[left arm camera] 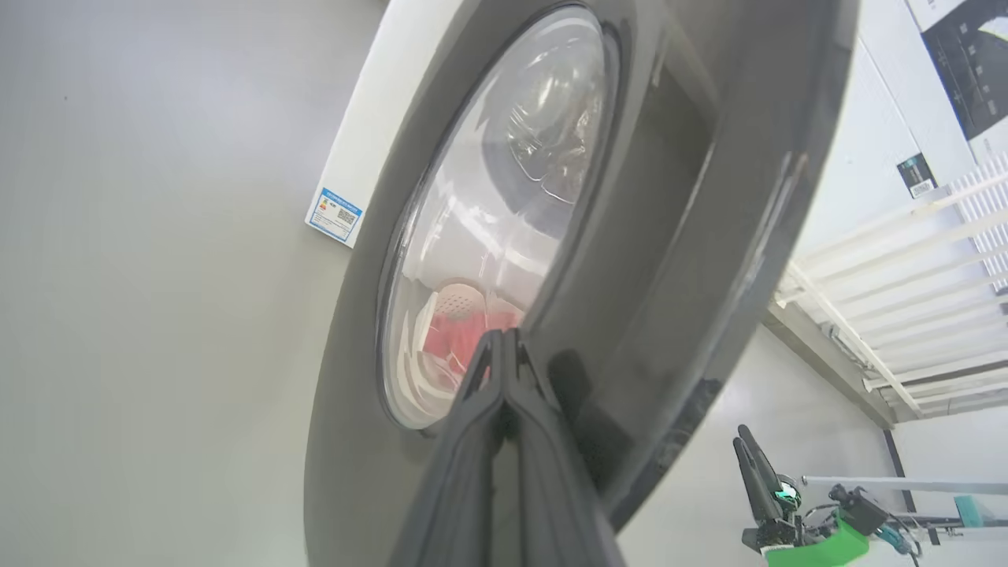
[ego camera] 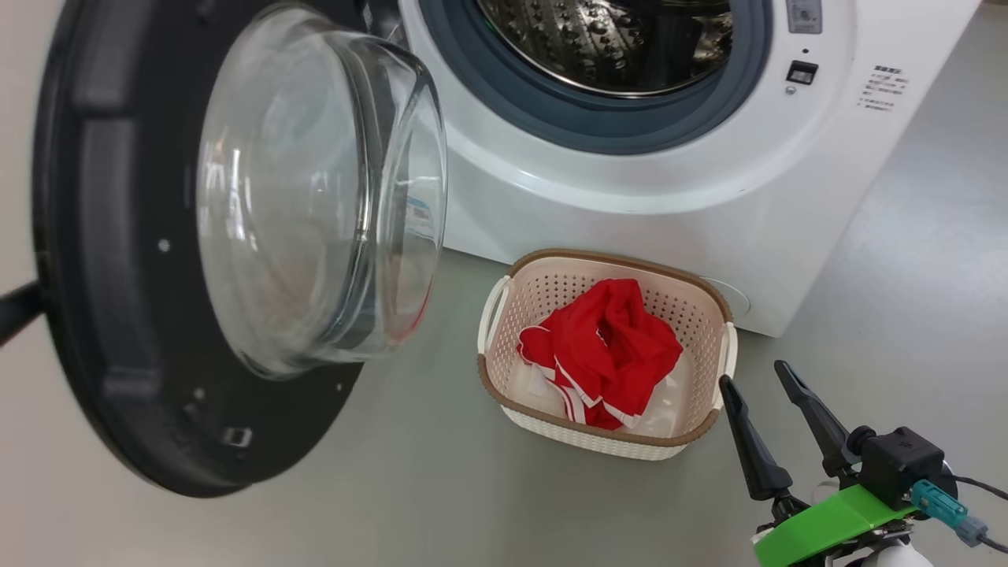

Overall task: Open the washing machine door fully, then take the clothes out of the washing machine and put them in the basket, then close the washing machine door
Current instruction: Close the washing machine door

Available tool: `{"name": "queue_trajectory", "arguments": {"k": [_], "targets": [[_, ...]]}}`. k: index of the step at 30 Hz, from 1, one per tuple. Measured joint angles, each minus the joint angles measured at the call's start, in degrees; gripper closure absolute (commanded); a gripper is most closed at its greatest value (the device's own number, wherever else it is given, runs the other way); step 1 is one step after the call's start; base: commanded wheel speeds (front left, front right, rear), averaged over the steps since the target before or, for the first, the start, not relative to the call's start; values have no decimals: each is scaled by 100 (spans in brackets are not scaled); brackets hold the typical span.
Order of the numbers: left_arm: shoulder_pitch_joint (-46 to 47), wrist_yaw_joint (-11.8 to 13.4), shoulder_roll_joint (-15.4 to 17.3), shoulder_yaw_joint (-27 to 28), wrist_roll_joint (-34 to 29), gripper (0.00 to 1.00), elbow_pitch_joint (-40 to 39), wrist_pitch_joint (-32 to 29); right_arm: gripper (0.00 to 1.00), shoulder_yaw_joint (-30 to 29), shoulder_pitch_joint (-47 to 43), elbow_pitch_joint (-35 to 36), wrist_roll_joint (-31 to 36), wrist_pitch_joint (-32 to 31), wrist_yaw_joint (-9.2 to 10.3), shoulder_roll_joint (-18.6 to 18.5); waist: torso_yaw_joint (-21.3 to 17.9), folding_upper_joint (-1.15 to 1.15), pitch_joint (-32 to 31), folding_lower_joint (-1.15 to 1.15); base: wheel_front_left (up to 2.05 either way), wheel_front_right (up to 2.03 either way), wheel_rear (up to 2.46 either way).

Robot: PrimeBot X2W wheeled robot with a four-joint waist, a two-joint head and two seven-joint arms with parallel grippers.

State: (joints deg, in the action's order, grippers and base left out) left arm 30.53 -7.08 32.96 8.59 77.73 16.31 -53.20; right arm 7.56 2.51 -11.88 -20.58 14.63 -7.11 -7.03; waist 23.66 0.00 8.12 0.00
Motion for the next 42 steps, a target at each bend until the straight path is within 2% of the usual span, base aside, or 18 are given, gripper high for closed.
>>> {"name": "queue_trajectory", "arguments": {"k": [10,21,34,42], "targets": [[-129,0,-7,-636,227,100,-935,52,0,-20,-1,8,0,0,0,34,-271,0,-16,0,0,0,0],[132,0,-203,-1586,257,100,-1515,646,0,-125,4,60,0,0,0,164,-754,0,63,0,0,0,0],[1044,0,-528,-2468,26,100,-1295,1718,0,-241,40,136,0,0,0,248,-1427,0,330,0,0,0,0],[1227,-1,-452,-2792,45,100,-1073,2091,0,-313,152,168,0,1,0,307,-1751,0,470,0,0,0,0]]}}
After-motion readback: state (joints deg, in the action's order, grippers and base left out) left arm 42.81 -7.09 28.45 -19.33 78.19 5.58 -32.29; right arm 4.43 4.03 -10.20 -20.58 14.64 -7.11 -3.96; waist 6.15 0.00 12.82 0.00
